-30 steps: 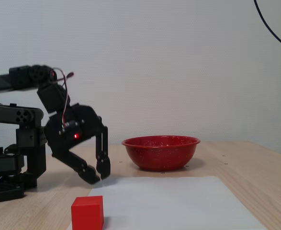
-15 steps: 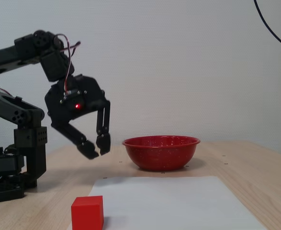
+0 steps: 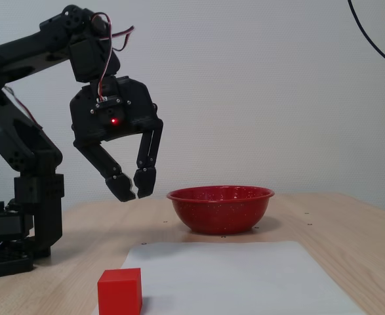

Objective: Grasp the red cube and put it in the red bowl.

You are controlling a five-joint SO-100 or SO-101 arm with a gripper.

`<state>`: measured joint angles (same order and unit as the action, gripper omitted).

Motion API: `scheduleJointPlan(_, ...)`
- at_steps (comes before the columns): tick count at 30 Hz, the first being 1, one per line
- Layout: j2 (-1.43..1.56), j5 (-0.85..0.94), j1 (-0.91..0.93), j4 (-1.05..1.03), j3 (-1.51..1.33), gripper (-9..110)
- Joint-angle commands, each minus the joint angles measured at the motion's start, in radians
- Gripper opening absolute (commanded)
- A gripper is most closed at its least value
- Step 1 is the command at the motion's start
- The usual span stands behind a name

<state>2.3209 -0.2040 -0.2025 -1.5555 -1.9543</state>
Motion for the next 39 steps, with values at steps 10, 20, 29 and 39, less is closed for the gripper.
scheduleJointPlan(10,-0.255,-0.179,-0.239,-0.144,0.387,0)
scheduleJointPlan(20,-0.437,-0.351,-0.457,-0.218,0.568,0)
scheduleJointPlan(29,-0.541,-0.468,-0.572,-0.285,0.686,11)
scheduleJointPlan(39,-0.538,-0.525,-0.586,-0.29,0.64,41)
